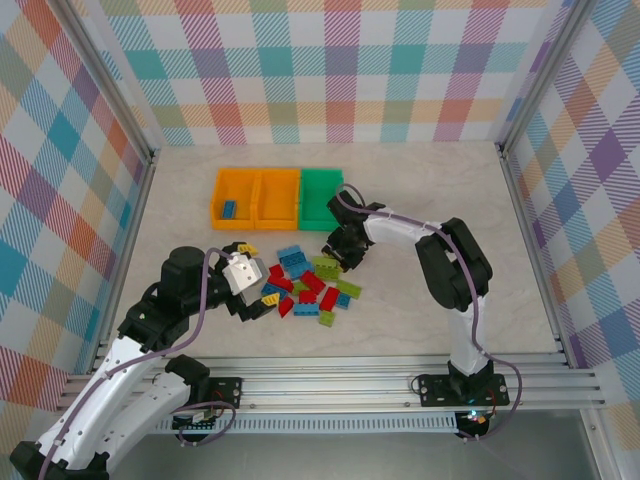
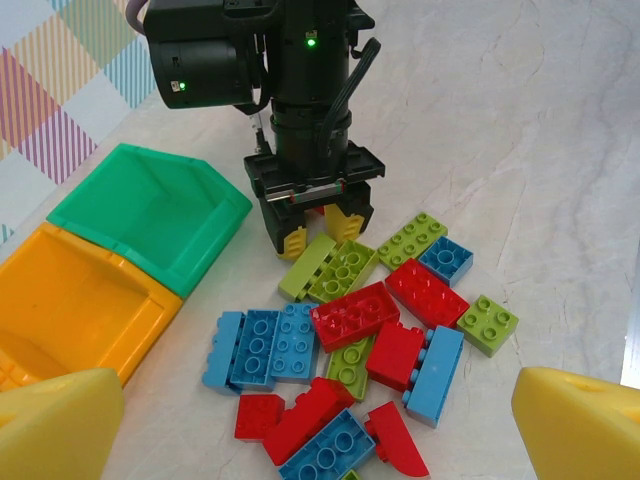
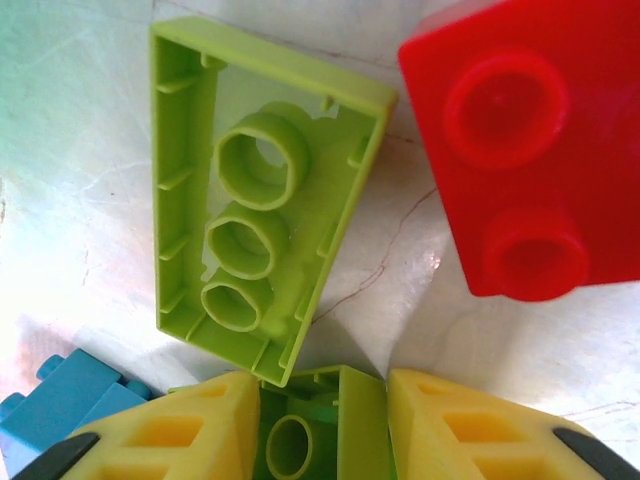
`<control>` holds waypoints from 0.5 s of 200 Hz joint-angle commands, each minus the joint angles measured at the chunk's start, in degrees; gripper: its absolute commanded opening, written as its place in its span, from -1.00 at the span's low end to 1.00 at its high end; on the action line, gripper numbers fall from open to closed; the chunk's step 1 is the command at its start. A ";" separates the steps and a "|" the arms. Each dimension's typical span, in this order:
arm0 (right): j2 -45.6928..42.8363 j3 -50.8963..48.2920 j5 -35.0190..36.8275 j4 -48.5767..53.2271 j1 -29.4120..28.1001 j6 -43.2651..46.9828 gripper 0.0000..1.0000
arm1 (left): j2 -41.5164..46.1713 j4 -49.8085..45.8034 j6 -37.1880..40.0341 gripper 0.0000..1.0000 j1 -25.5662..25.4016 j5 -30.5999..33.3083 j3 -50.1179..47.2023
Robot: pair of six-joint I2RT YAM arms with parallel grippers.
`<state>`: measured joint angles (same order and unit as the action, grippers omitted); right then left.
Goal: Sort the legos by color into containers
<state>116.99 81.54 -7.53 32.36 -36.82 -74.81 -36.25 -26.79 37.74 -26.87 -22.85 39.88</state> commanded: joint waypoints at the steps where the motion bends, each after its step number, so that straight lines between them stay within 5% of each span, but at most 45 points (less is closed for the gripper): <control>1: -0.21 1.02 1.00 0.41 0.20 -1.83 -0.33 | 0.39 1.12 0.06 1.00 -0.53 0.08 -0.90; 19: -1.01 1.03 1.23 -0.95 0.61 -0.90 -0.46 | 0.39 1.21 0.06 1.00 -0.55 0.00 -0.94; 46: -3.61 3.63 8.33 3.27 0.22 8.75 -0.36 | 0.48 1.37 0.07 1.00 -0.55 0.00 -1.05; 82: -10.05 2.71 14.47 4.49 -0.58 41.64 -0.12 | 0.44 1.56 0.06 1.00 -0.55 -0.34 -1.03; 100: -10.13 2.93 6.74 4.48 -0.31 52.25 0.19 | -0.16 1.52 0.06 1.00 -0.50 -0.91 -0.77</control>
<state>109.71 83.33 2.61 34.79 -36.82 -45.58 -36.25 -26.63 37.74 -26.87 -22.90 39.46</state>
